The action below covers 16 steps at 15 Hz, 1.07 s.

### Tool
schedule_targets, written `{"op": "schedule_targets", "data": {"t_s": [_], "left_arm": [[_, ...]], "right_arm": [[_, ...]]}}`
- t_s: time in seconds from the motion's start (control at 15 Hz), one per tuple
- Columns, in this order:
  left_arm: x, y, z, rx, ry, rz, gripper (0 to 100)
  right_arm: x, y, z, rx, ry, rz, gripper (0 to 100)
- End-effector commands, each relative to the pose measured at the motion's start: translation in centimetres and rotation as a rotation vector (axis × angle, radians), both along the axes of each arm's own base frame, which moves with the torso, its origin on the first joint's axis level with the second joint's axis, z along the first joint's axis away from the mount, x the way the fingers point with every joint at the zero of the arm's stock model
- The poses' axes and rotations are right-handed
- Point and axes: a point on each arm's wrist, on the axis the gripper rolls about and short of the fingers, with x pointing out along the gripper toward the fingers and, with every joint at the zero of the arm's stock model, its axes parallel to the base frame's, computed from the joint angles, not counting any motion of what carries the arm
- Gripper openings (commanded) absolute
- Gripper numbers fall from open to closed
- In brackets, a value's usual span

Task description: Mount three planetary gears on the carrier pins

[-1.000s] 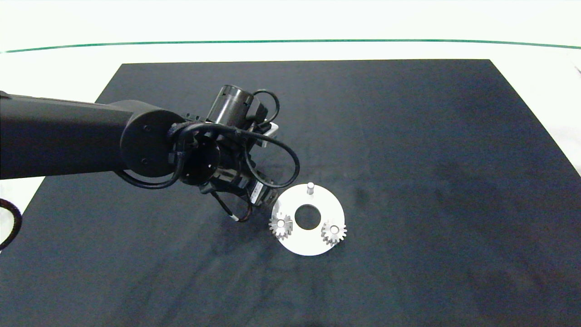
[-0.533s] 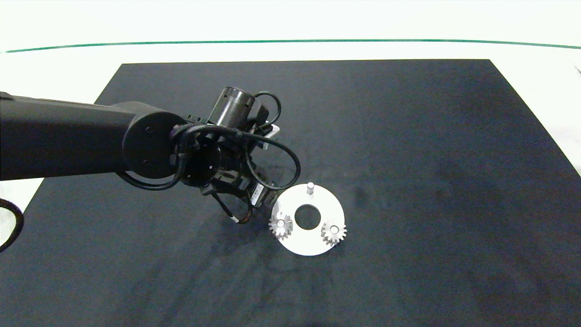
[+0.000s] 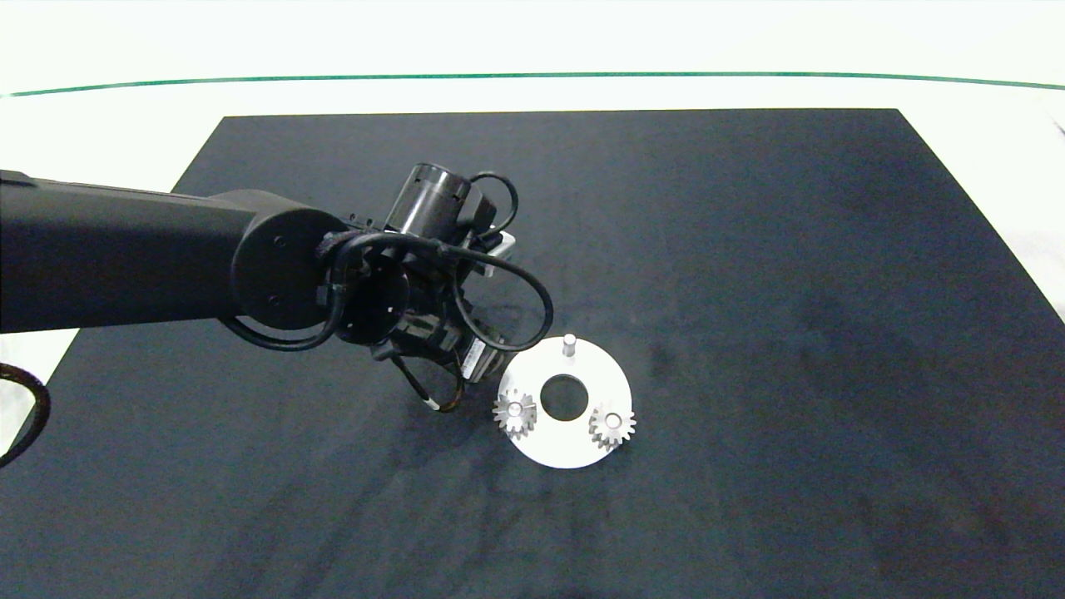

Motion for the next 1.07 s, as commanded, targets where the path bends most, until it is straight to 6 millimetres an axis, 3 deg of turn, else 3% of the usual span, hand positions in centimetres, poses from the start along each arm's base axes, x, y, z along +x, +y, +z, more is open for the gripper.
{"op": "schedule_targets", "data": {"t_s": [0.07, 1.07], "left_arm": [[0.13, -0.16, -0.34, 0.008, 0.008, -0.001, 74], [0.30, -0.34, -0.11, 0.022, -0.005, -0.020, 44]], "right_arm": [[-0.06, -0.03, 0.01, -0.002, 0.000, -0.002, 100], [-0.02, -0.01, -0.10, -0.004, 0.004, -0.002, 100]]}}
